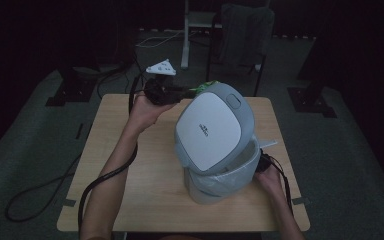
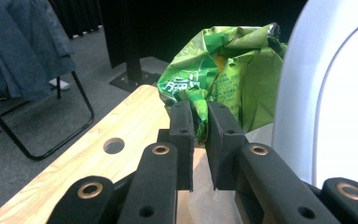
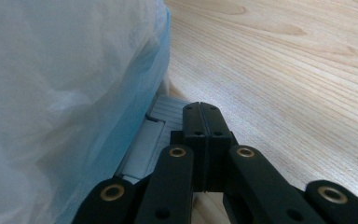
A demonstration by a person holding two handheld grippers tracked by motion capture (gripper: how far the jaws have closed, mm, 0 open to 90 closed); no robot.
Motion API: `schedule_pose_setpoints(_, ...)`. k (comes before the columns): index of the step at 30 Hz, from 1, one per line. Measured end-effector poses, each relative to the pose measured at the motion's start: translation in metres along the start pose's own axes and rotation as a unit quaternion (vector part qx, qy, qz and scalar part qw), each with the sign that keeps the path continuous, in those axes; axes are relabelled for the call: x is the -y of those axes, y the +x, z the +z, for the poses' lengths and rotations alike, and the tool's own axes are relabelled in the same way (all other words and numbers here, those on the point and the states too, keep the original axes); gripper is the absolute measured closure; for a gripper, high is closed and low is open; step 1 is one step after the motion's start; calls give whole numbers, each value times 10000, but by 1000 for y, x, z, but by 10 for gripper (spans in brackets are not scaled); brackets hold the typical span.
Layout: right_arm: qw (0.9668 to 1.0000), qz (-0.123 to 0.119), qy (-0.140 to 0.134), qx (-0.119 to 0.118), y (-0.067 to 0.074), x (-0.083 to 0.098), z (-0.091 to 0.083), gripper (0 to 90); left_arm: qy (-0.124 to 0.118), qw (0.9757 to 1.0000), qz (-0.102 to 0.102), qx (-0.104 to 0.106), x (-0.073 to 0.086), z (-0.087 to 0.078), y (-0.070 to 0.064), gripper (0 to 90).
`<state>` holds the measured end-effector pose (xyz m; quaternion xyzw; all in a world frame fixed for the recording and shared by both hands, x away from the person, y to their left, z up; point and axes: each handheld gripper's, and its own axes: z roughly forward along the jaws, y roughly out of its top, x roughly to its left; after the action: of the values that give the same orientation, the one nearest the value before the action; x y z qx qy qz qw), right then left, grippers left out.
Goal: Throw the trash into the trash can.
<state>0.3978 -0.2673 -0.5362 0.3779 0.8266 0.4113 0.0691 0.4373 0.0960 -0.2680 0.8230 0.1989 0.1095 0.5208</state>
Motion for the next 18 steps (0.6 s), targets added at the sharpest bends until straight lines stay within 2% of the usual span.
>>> schedule_pose_setpoints(8,10000,4,2,1,0,0,0,900,-10,9999,19,131,-6,1,-1,818)
schedule_pose_setpoints(14,10000,-1,-1,-1,0,0,0,900,-32,9995,-28,319,-11,2,1,818)
schedule_pose_setpoints(18,10000,-3,0,-1,0,0,0,900,49,9990,-10,455,-15,4,1,817)
